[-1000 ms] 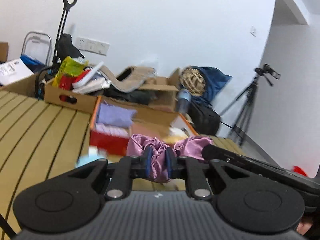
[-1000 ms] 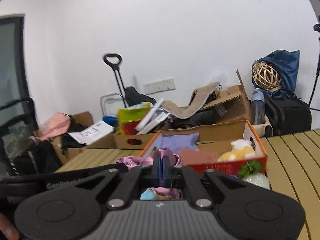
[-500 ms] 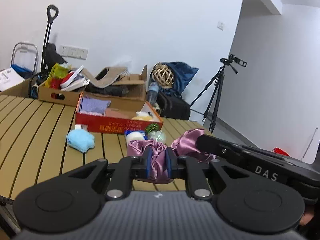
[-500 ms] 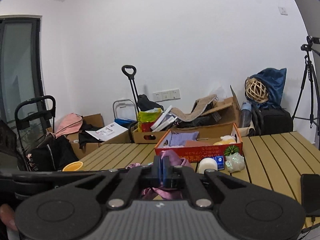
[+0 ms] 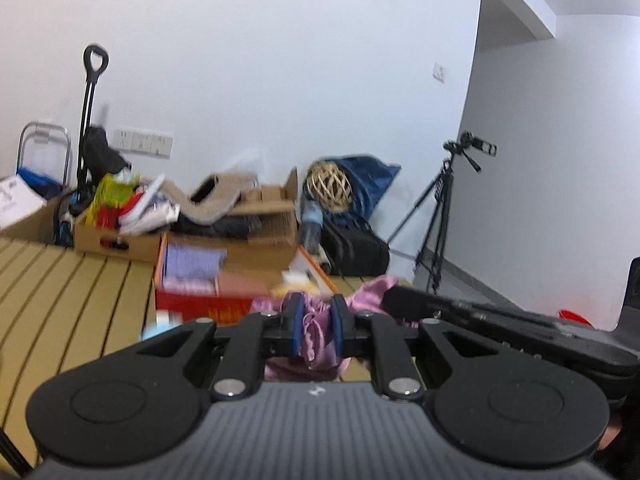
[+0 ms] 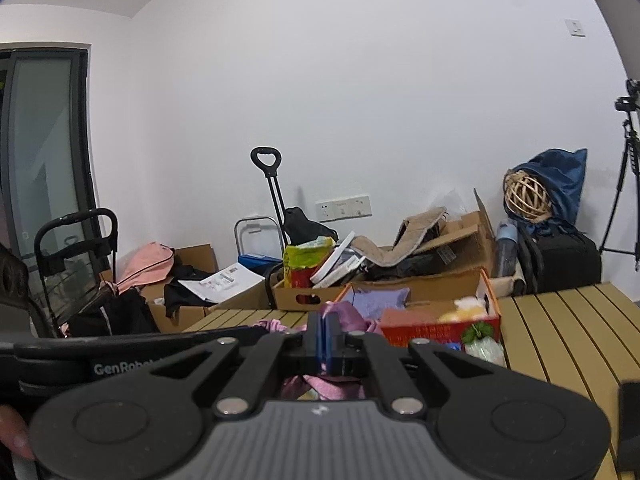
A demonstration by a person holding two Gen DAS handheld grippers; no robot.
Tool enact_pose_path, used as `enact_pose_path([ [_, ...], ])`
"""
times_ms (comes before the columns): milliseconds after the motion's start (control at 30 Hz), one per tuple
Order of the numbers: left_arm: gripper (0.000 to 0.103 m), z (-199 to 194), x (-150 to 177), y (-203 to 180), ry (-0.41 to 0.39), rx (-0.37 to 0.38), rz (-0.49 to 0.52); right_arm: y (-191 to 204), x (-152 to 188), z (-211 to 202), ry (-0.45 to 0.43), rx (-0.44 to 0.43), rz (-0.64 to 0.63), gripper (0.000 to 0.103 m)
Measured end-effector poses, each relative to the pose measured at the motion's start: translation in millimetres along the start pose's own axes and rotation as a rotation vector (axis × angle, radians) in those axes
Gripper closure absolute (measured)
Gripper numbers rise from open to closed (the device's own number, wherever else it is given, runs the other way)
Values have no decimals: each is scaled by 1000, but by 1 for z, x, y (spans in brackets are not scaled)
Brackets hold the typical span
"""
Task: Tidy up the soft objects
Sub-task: 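Lift the pink satin bow with both grippers and carry it into the box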
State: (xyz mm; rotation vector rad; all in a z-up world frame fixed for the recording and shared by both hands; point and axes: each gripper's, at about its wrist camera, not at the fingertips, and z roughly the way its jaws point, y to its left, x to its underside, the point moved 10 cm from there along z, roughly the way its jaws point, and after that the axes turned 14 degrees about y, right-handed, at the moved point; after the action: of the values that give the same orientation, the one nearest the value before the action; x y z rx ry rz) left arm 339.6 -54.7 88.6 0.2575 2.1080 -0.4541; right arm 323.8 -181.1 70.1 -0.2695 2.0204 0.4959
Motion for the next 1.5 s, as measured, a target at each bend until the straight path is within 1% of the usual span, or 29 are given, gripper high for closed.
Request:
enact_pose_path([
  [67,91,21,-28,16,-15,7,-6,-7,-21,27,3,-13,3,101],
  [133,96,48,-56,33,-13,35,-10,-17,-49,64,1,-45,16,102],
  [233,97,93,-95,61,-9,54,-24,-32,-85,128,25,-81,53,102],
  [300,97,129,-115,81,-14,74,-7,-42,-103,173,42,-89,63,102],
  [333,97,148,-119,95,-8,43,-5,-47,-110,201,56,-75,48,102],
  [367,96,167,-117,110,30,-14,-23,-55,-112,225,81,-39,34,102],
  [400,96,182,-110,126,72,-58,-41,-66,-108,250,133,4,40,102],
  [433,94,189,-99,135,84,-61,-62,-78,-100,264,166,27,66,100],
  [467,91,192,-86,141,97,-39,-71,-86,-92,268,172,23,87,94],
  [500,87,195,-66,145,137,-5,-77,-96,-79,267,185,17,120,91],
  [567,39,201,-30,149,201,55,-98,-117,-40,260,248,3,204,73],
  [600,33,209,-9,150,248,77,-120,-124,-19,257,283,-9,242,56],
  [633,33,219,6,149,286,89,-127,-129,0,255,312,-8,272,56],
  [700,33,236,24,146,338,74,-87,-136,34,253,381,24,291,57],
  [733,34,247,30,145,368,62,-58,-135,43,249,384,26,286,58],
  [800,41,262,39,146,422,72,-83,-130,45,245,376,8,295,57],
  [833,50,266,41,146,432,88,-110,-125,44,244,375,2,287,54],
  [900,63,266,43,144,427,114,-111,-118,50,243,390,-4,270,54],
  [933,73,266,43,143,426,125,-115,-115,52,241,397,-8,267,54],
  [1000,78,265,44,142,427,139,-134,-107,58,244,408,-1,226,55],
  [1033,84,266,43,141,427,138,-134,-103,61,247,414,8,195,55],
  [1100,87,264,43,139,424,136,-131,-100,62,249,402,22,166,67],
  [1133,88,262,42,139,420,129,-131,-99,66,252,415,37,153,82],
  [1167,90,260,42,137,418,130,-129,-99,69,252,427,58,142,87],
  [1200,90,256,40,136,412,128,-127,-98,70,250,425,57,134,88],
  [1267,91,248,34,132,386,129,-113,-93,64,242,406,41,133,91],
  [1333,91,233,18,127,326,141,-107,-89,49,232,360,35,122,92],
  [1433,91,222,-18,131,236,149,-122,-85,13,228,303,17,77,92],
  [1500,91,227,-50,142,179,128,-136,-84,-25,239,254,21,9,92],
])
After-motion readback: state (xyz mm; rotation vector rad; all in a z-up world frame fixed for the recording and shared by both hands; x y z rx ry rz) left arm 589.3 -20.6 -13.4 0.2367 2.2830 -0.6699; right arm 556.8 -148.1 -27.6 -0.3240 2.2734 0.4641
